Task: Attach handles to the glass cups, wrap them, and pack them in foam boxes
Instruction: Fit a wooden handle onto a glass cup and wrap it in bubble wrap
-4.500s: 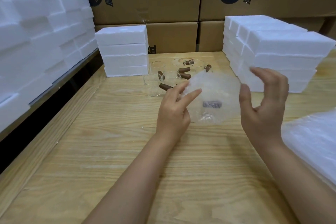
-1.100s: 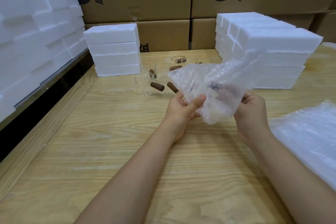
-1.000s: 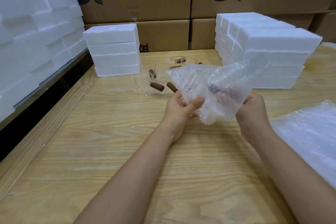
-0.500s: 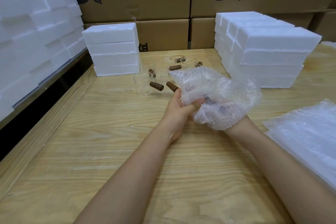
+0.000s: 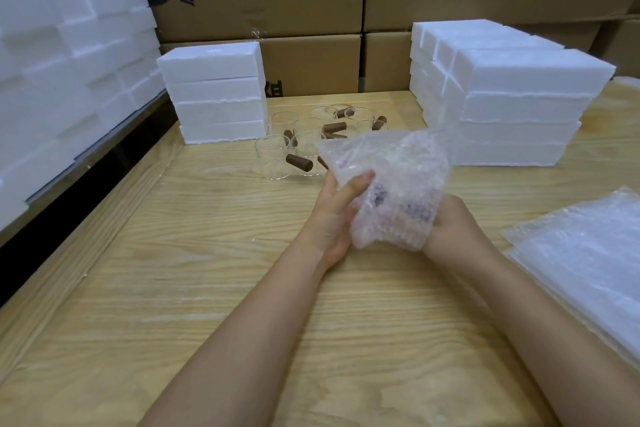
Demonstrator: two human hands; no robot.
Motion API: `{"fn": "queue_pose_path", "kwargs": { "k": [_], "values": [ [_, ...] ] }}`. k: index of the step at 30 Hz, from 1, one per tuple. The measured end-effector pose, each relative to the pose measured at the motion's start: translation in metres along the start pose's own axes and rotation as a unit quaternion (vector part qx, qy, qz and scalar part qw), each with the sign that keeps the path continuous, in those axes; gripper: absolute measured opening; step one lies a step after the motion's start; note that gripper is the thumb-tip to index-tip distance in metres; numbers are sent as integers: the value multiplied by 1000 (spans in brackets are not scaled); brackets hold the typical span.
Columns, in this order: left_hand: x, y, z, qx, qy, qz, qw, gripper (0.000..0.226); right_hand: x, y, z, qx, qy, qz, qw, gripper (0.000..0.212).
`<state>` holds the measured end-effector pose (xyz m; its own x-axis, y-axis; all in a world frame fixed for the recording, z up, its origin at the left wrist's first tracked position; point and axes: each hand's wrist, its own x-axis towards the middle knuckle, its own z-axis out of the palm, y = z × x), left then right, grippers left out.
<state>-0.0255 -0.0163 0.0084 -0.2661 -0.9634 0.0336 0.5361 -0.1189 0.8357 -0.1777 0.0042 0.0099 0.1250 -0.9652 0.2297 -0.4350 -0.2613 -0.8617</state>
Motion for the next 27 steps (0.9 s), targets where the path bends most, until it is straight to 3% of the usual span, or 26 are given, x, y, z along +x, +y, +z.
{"fn": "queue_pose_path", "kwargs": {
  "k": [2,4,6,7,10,12,14,15,18,22,27],
  "values": [
    [0,4,-3,-39,-5,1,999,117,6,3,-8,12,15,-29,999,24],
    [-1,8,-9,-64,-1,6,998,95,9,4,-14,141,74,-13,987,33],
    [-1,9,-15,-72,10,6,997,80,15,4,-24,352,127,38,927,30],
    [-1,9,-16,-76,14,8,997,83,17,6,-29,428,149,50,890,31],
    [-1,9,-17,-101,17,16,995,82,16,10,-38,537,180,53,823,25],
    [1,9,-16,-127,28,17,991,83,14,9,-29,546,161,66,820,59],
    [1,9,-15,-146,27,25,989,81,13,3,-12,503,88,69,857,96],
    [0,9,-15,-146,21,30,989,79,11,2,-3,471,55,65,878,100],
    [-5,9,-10,-81,-3,30,996,94,6,-6,19,416,28,48,908,58],
    [-7,9,-3,-6,-16,41,999,115,9,-1,13,394,121,59,909,20],
    [-4,5,-4,24,4,-15,1000,119,16,4,-9,356,181,48,915,8]
  ]
}}
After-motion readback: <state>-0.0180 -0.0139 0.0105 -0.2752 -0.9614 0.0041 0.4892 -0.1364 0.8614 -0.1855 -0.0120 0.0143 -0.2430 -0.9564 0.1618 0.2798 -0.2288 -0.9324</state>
